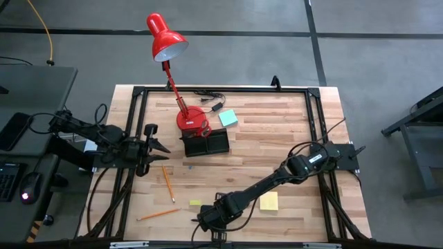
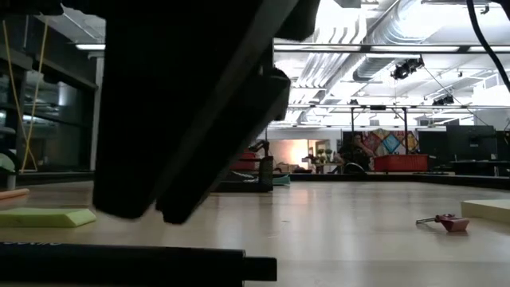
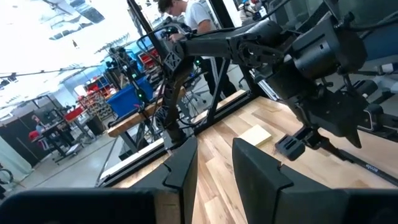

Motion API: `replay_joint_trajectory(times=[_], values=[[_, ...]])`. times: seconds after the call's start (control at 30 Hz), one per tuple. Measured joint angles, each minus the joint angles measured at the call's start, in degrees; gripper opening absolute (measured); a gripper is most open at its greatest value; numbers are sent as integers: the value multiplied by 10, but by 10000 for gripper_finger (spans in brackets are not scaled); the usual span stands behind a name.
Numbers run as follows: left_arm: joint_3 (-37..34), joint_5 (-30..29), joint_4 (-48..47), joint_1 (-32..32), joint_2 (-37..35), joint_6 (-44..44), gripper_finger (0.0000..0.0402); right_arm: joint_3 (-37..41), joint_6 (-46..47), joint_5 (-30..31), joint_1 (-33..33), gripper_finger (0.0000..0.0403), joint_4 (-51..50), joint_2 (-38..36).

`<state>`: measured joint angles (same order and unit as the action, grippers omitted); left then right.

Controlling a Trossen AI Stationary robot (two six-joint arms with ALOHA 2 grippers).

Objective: Pick and place office supplies into organizer
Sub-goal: Put the black pen into the desk organizer

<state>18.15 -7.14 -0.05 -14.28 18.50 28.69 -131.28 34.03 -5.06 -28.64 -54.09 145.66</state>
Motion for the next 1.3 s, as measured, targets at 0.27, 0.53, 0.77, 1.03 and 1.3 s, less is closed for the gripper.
replay_joint_trajectory(times=[0.27, 0.53, 0.77, 1.03, 1.3], values=[[0, 0, 0, 0, 0, 0, 92, 0, 4, -23, 1, 144, 6, 15], [0, -5, 0, 0, 0, 0, 92, 0, -2, -16, 1, 142, 7, 16], [0, -5, 0, 0, 0, 0, 92, -4, -16, -3, 0, 112, -2, 32], [0, -1, -7, 0, 0, 0, 92, -3, -33, 6, -6, 97, -4, 36], [0, 0, -1, 0, 1, 0, 92, -3, -51, 1, -11, 76, -7, 50]])
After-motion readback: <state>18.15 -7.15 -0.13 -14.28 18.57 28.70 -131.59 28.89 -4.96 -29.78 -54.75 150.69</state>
